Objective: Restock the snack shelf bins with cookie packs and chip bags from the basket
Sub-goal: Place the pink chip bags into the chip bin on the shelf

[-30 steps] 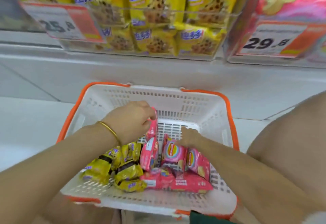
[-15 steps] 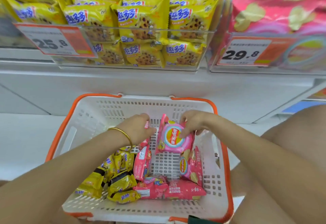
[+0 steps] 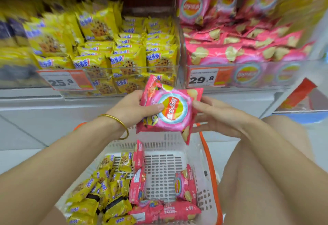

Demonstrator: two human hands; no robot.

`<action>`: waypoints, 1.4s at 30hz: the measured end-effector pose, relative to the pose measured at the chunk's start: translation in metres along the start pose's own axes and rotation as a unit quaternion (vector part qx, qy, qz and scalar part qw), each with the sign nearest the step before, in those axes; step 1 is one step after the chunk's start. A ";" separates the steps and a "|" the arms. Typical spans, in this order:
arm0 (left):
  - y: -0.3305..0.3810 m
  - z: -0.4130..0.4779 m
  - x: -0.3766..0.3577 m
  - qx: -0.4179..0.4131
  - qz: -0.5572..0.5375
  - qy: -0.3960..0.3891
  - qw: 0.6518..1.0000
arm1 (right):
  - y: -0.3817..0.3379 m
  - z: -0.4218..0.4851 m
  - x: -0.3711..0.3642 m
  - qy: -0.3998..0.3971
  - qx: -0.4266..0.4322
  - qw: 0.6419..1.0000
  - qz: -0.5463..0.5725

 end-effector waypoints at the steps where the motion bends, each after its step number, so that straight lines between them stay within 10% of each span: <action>1: 0.010 0.000 -0.002 -0.016 -0.021 0.005 1.000 | -0.003 -0.007 -0.004 -0.010 0.014 1.000 0.018; 8: 0.085 -0.001 -0.009 -0.067 -0.112 0.014 0.991 | -0.063 -0.038 0.012 0.090 0.129 0.982 -0.103; 21: 0.154 0.022 -0.006 -0.144 0.152 -0.043 0.977 | -0.147 -0.050 0.047 0.054 0.151 0.957 -0.242; 31: 0.163 0.065 -0.029 -0.145 0.030 0.086 0.985 | -0.140 -0.026 0.063 0.175 0.160 0.971 0.011; 42: 0.156 0.112 -0.008 -0.178 0.271 0.184 0.928 | -0.200 0.062 0.118 0.303 0.164 0.939 0.004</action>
Point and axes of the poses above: each hand's wrist, its own z-axis towards the middle knuckle, its own x-axis out of the back of the hand, y = z × x, the point moved 3 cm from there along z, towards the middle knuckle, and after that the axes turned 5 degrees about -x, right-handed, at the moved point
